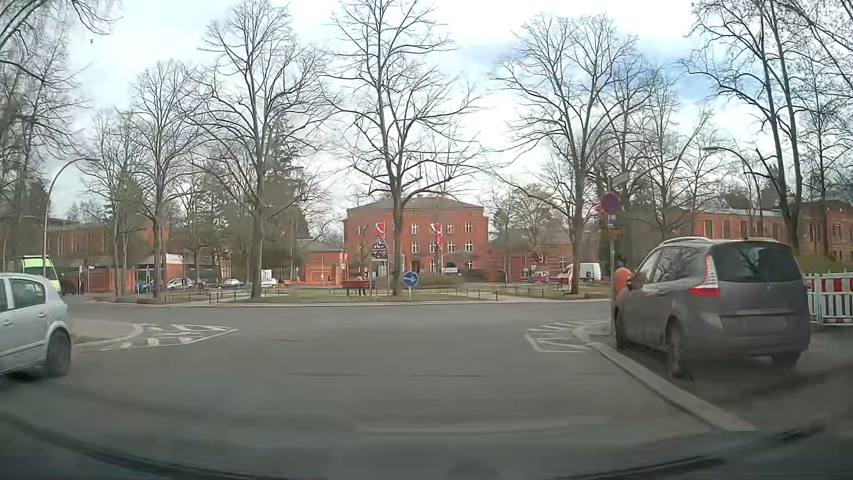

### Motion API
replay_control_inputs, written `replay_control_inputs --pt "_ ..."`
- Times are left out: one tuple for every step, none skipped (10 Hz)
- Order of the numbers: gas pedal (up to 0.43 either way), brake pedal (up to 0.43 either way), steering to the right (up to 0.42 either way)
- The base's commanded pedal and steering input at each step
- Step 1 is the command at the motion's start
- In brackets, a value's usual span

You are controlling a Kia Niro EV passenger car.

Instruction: Follow the waypoints while adhering to traffic rules and regulations

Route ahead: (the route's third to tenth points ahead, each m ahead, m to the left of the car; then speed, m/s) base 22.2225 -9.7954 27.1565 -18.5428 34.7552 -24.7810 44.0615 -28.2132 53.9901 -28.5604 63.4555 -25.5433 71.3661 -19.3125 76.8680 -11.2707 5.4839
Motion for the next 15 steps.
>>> replay_control_inputs --pt "0.0 0.079 0.006" --pt "0.0 0.091 0.006" --pt "0.0 0.085 0.006" --pt "0.0 0.079 0.006" --pt "0.0 0.079 0.006" --pt "0.0 0.079 0.007" --pt "0.0 0.079 0.014" --pt "0.0 0.079 0.022" --pt "0.0 0.085 0.032" --pt "0.0 0.085 0.037" --pt "0.0 0.085 0.041" --pt "0.0 0.091 0.052" --pt "0.0 0.098 0.07" --pt "0.0 0.098 0.09" --pt "0.0 0.091 0.107"
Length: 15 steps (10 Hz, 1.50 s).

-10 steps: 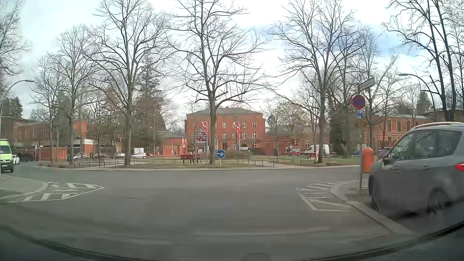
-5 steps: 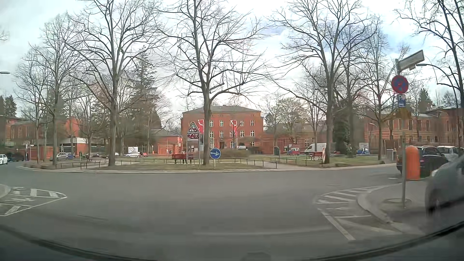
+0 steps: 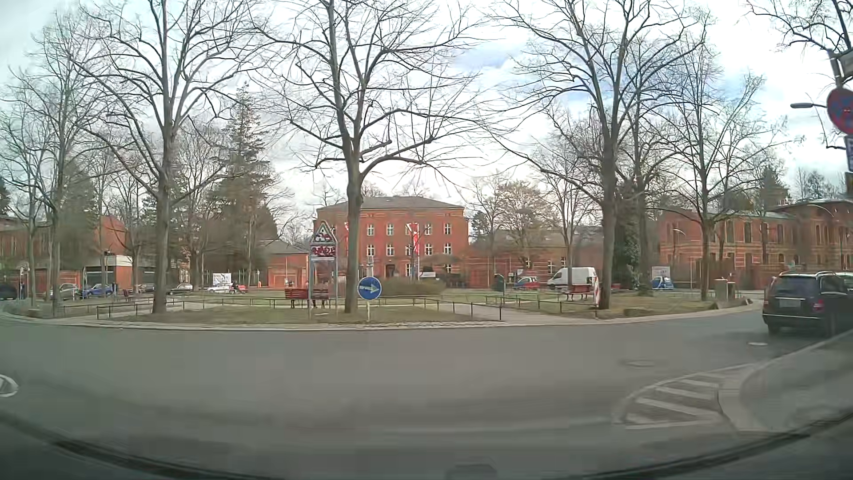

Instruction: Follow the waypoints while adhering to traffic rules and regulations

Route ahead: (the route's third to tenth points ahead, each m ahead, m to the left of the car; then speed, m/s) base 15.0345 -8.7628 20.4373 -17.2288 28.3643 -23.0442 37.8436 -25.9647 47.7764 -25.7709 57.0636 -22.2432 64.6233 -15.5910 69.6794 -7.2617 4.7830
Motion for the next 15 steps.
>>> replay_control_inputs --pt "0.0 0.085 0.126" --pt "0.0 0.079 0.146" --pt "0.0 0.061 0.162" --pt "0.0 0.0 0.179" --pt "0.0 0.0 0.194" --pt "0.0 0.0 0.205" --pt "0.0 0.0 0.216" --pt "0.0 0.0 0.235" --pt "0.0 0.0 0.252" --pt "0.0 0.0 0.261" --pt "0.0 0.0 0.268" --pt "0.0 0.0 0.277" --pt "0.0 0.0 0.285" --pt "0.0 0.0 0.286" --pt "0.0 0.0 0.292"
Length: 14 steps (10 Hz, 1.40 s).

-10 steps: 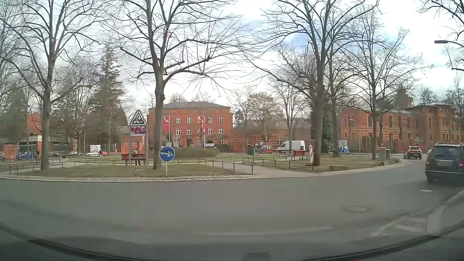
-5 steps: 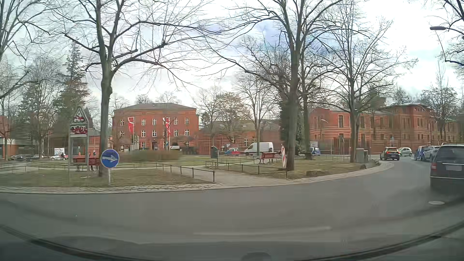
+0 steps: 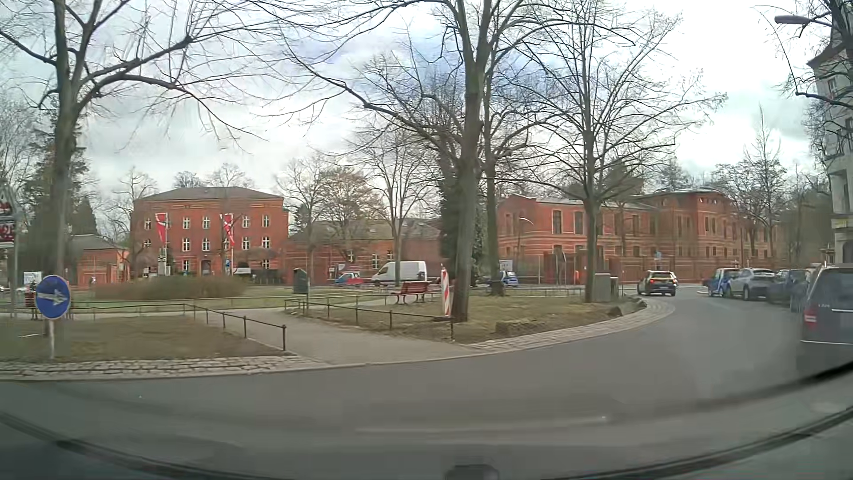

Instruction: Follow the waypoints while adhering to traffic rules and regulations

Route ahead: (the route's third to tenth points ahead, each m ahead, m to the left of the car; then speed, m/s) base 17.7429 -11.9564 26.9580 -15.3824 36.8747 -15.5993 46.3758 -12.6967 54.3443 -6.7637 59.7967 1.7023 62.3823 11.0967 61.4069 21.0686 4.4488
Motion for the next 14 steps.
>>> replay_control_inputs --pt "0.0 0.0 0.3" --pt "0.0 0.0 0.308" --pt "0.0 0.0 0.315" --pt "0.0 0.0 0.316" --pt "0.02 0.0 0.317" --pt "0.028 0.0 0.317" --pt "0.039 0.0 0.317" --pt "0.047 0.0 0.317" --pt "0.047 0.0 0.316" --pt "0.059 0.0 0.315" --pt "0.059 0.0 0.311" --pt "0.059 0.0 0.307" --pt "0.067 0.0 0.302" --pt "0.067 0.0 0.294"
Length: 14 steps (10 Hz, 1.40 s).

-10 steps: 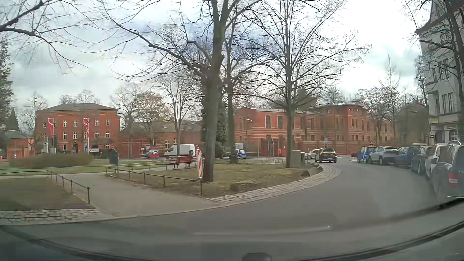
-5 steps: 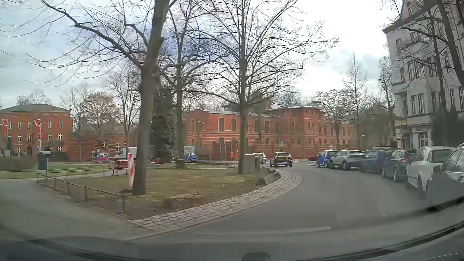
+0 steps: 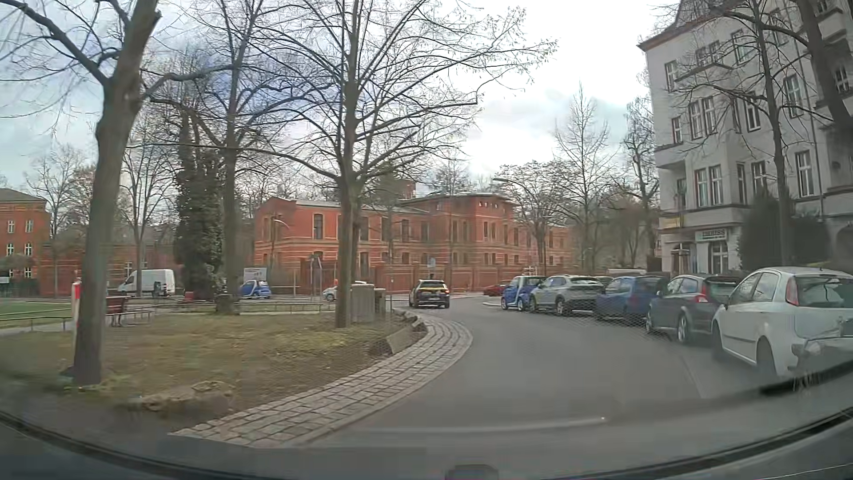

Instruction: Follow the waypoints while adhering to traffic rules and regulations

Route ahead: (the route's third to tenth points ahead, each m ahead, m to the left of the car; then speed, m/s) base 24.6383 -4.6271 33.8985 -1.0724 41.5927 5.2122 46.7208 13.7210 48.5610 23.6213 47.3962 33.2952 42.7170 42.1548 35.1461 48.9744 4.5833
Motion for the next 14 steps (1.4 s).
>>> replay_control_inputs --pt "0.067 0.0 0.286" --pt "0.067 0.0 0.273" --pt "0.067 0.0 0.262" --pt "0.067 0.0 0.246" --pt "0.067 0.0 0.215" --pt "0.059 0.0 0.178" --pt "0.059 0.0 0.148" --pt "0.059 0.0 0.121" --pt "0.059 0.0 0.103" --pt "0.047 0.0 0.088" --pt "0.028 0.0 0.068" --pt "0.02 0.0 0.046" --pt "0.0 0.0 0.028" --pt "0.0 0.0 0.005"
